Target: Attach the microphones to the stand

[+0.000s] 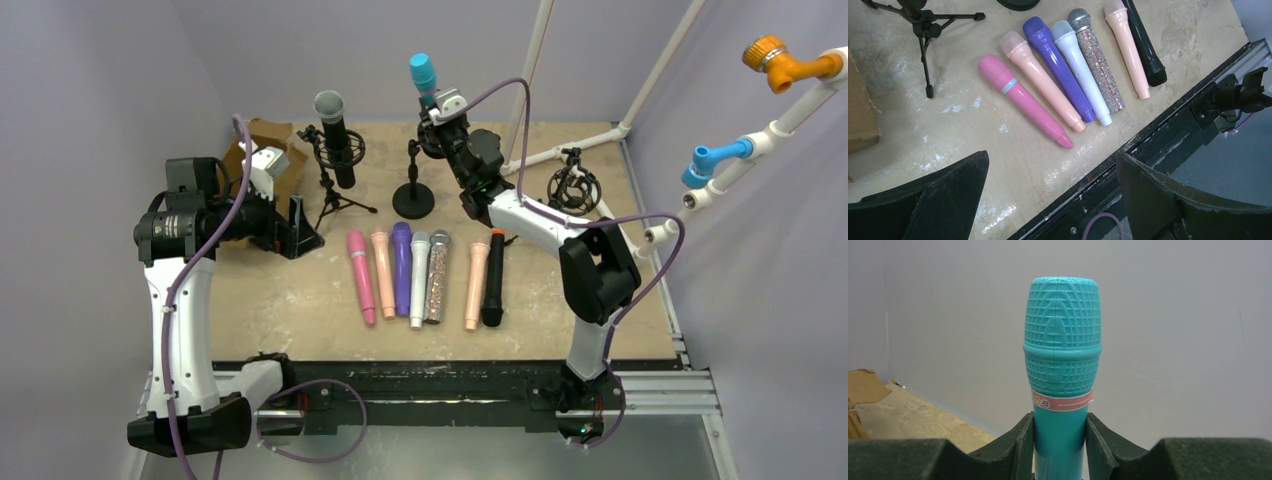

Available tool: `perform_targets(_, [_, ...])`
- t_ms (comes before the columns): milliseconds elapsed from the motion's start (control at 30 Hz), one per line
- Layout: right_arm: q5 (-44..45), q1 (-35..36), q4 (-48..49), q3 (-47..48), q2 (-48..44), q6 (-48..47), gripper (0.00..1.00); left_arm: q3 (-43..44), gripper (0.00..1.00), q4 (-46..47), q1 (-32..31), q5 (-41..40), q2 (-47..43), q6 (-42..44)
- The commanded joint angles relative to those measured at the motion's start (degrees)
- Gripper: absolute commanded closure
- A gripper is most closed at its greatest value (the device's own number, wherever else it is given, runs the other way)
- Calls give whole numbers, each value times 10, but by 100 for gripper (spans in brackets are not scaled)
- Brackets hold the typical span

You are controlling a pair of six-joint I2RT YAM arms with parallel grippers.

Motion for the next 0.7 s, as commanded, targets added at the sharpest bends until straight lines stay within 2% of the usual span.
perform_targets(0, [-10, 1, 60, -12, -4, -19, 100, -4, 0, 15, -2, 1, -6, 10])
perform_targets(333, [-26, 1, 79, -55, -22, -12, 100, -6, 0, 17, -2, -10, -6, 13])
perform_targets(400, [-23, 1, 82, -66, -30, -6, 92, -5, 0, 18, -2, -16, -6, 14])
perform_targets(600, [-23, 2, 47, -73, -61, 15, 58, -8, 0, 24, -2, -22, -5, 10])
perform_targets(667, [-23, 3, 27, -70, -72, 24, 51, -7, 0, 25, -2, -24, -3, 8])
